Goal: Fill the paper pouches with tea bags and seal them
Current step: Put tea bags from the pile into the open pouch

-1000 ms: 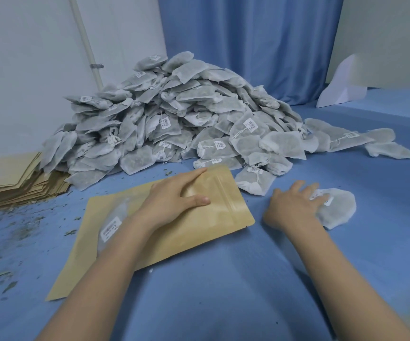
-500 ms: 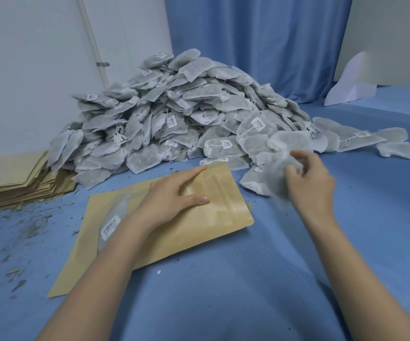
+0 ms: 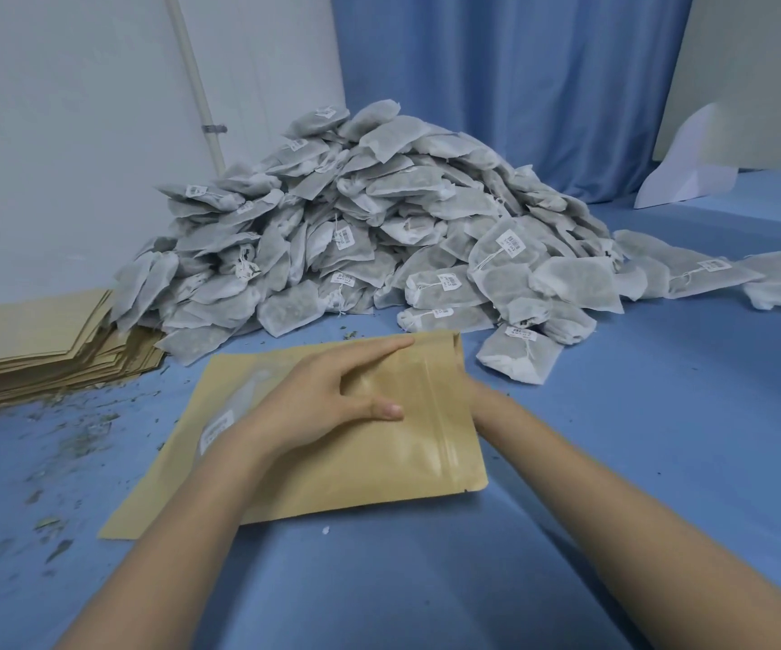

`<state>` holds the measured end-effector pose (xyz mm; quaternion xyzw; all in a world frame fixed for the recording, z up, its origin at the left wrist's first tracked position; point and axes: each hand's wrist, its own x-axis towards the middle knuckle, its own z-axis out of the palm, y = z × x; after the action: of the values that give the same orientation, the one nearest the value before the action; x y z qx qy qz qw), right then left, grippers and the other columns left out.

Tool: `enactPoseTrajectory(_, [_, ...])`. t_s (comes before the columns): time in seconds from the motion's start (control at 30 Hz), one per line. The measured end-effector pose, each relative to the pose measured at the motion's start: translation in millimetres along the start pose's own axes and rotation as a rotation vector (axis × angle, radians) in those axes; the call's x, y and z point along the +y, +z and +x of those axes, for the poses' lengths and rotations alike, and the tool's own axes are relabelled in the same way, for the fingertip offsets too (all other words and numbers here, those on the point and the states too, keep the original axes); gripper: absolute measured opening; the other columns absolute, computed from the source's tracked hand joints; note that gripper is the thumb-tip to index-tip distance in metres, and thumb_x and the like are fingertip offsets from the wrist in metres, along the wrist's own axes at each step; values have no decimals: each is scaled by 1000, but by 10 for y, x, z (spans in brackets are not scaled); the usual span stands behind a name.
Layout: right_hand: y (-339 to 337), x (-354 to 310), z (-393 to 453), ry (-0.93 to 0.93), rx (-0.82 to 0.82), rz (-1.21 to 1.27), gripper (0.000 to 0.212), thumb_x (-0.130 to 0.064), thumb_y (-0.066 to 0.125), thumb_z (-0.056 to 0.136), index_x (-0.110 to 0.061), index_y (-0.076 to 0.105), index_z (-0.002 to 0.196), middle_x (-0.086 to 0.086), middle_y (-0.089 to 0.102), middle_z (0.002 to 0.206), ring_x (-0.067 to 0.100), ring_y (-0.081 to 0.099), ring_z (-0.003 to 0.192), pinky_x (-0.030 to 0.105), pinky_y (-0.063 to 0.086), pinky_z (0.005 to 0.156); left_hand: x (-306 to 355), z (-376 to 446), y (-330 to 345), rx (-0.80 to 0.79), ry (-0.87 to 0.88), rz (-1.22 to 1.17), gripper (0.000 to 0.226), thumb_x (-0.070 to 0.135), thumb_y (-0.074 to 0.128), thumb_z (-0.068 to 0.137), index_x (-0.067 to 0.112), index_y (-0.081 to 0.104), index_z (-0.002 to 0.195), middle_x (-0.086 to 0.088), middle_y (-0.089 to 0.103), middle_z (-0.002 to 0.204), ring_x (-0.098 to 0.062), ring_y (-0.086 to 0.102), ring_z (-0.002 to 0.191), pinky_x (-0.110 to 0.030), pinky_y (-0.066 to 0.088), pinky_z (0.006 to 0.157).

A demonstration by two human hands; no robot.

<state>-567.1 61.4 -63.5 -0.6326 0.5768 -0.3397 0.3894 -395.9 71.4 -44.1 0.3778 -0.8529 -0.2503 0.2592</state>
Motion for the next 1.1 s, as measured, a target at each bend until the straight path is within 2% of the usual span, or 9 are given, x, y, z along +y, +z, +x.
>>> enactPoseTrajectory(0.13, [-63, 169, 70, -136, 202, -729, 28, -21, 42, 94, -7, 55, 114, 9, 60, 107, 26, 58, 98, 29, 38, 69, -65, 30, -39, 18, -46, 26, 60, 50, 73, 67, 72, 42, 114, 53, 44, 113, 26, 39, 111, 5, 27, 86])
enactPoseTrajectory(0.27, [-385, 378, 52, -179, 712, -511, 29, -45, 55, 85, -17, 63, 87, 0, 59, 96, 24, 53, 99, 32, 40, 74, -151, 80, -61, 61, -57, 41, 60, 47, 74, 71, 71, 41, 114, 54, 44, 109, 32, 36, 106, 8, 25, 83])
enactPoseTrajectory(0.4, [-604, 626, 113, 302, 473, -853, 62, -54, 55, 81, -14, 47, 127, 13, 44, 132, 35, 38, 122, 41, 36, 96, -192, 98, -55, 79, -59, 41, 59, 46, 74, 71, 72, 39, 112, 56, 43, 107, 32, 36, 106, 8, 24, 84])
enactPoseTrajectory(0.53, [-642, 682, 102, 68, 613, -602, 31, -17, 43, 94, -10, 59, 119, 19, 61, 115, 35, 52, 109, 37, 43, 83, -215, 112, -77, 104, -60, 50, 59, 46, 74, 73, 68, 42, 117, 52, 46, 109, 29, 38, 107, 4, 28, 87])
enactPoseTrajectory(0.7, [-733, 395, -52, -143, 980, -1, 24, -23, 45, 96, -15, 65, 107, -1, 65, 89, 15, 56, 85, 15, 33, 69, -263, 98, -111, 191, -52, 45, 63, 42, 75, 73, 52, 47, 129, 39, 50, 122, 17, 44, 112, -10, 32, 97])
enactPoseTrajectory(0.8, [-706, 212, -161, -135, 622, 444, 25, -15, 50, 94, -18, 67, 77, -11, 65, 66, 7, 59, 63, 19, 47, 57, -225, 65, -158, 248, -21, 34, 63, 39, 77, 72, 55, 48, 125, 54, 45, 106, 30, 39, 105, 4, 28, 87])
enactPoseTrajectory(0.87, [-633, 120, -205, -105, 315, 562, 25, -9, 49, 94, -12, 68, 78, -1, 71, 70, 12, 66, 65, 21, 53, 55, -180, 36, -206, 261, 6, -4, 63, 35, 78, 71, 56, 49, 122, 56, 45, 104, 30, 40, 105, 5, 28, 83])
enactPoseTrajectory(1.0, [-370, -105, -161, -77, 76, 360, 17, -10, 52, 93, -1, 65, 98, 21, 68, 92, 21, 65, 78, 32, 53, 66, -56, -30, -301, 242, 77, -81, 64, 40, 77, 64, 51, 52, 122, 45, 51, 116, 22, 43, 113, 2, 29, 90])
enactPoseTrajectory(1.1, [-150, -345, -101, -170, 46, 97, 12, -5, 56, 89, -15, 63, 91, 6, 66, 88, 13, 62, 81, 27, 51, 73, -24, -84, -314, 188, 107, -72, 64, 37, 77, 65, 47, 52, 123, 31, 54, 126, 13, 44, 120, -6, 30, 100])
